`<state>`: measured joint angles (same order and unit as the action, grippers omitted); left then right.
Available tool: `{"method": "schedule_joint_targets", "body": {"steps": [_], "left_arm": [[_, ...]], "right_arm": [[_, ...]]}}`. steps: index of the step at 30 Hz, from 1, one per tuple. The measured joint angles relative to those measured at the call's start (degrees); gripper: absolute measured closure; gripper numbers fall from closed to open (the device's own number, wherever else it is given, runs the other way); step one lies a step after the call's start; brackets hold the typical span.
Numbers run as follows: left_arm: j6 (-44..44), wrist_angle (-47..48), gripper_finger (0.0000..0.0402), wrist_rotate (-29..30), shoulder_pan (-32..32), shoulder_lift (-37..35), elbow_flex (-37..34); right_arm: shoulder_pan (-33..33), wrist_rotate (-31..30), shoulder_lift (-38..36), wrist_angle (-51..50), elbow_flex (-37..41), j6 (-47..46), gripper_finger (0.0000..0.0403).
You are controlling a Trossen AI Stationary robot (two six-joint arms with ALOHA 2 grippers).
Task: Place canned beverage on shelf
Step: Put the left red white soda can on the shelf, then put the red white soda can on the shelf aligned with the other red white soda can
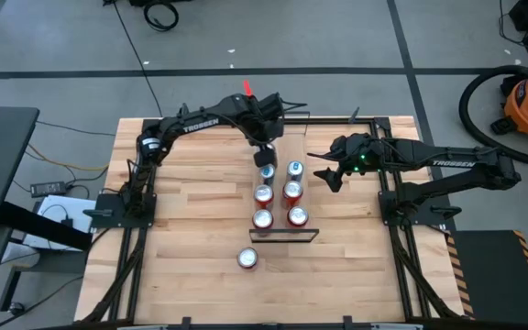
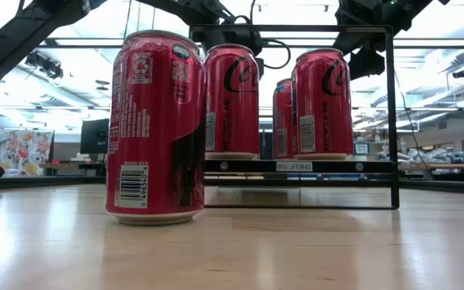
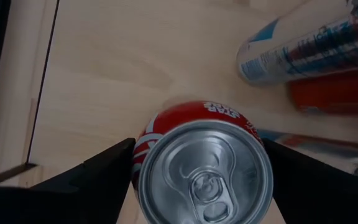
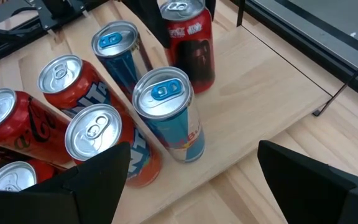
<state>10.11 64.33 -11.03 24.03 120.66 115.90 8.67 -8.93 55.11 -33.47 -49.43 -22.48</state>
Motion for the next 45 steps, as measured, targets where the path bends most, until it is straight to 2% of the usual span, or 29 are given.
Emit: {"method": "schedule_joint_targets", "body": {"steps": [13, 19, 26, 31, 34, 38, 45], "left_arm": [[0.0, -1.7, 0.0011, 0.1, 0.0, -0.2, 0.5], [0.1, 0.2, 0.001, 1.7, -0.2, -0.3, 7.2], [-1.5, 5.0, 0.001, 3.7, -2.5, -0.4, 19.2], [-9.3, 8.9, 0.001, 2.1, -9.6, -7.0, 16.7], [-13.1, 13.6, 0.0011, 2.1, -15.4, -9.2, 16.7], [-24.9, 17.4, 0.0011, 2.6, -23.7, -9.9, 16.2], [-44.9, 16.6, 0.0013, 10.2, -40.2, -9.5, 8.3]], "right_arm": [[0.0, 0.0, 0.0, 0.0, 0.0, 0.0, 0.0039], [0.0, 0.0, 0.0, 0.0, 0.0, 0.0, 0.0039], [0.0, 0.4, -0.2, -0.7, 0.0, 0.0, 0.0039], [-0.6, 4.0, -2.4, -1.3, -0.4, -0.9, 0.0039], [-2.2, 2.7, -4.1, -1.0, -1.2, -1.2, 0.0039], [-3.9, 1.7, -5.7, -1.0, -1.2, -0.3, 0.0039], [-8.6, -0.4, -6.2, -2.6, -1.2, 0.2, 0.0039]]}}
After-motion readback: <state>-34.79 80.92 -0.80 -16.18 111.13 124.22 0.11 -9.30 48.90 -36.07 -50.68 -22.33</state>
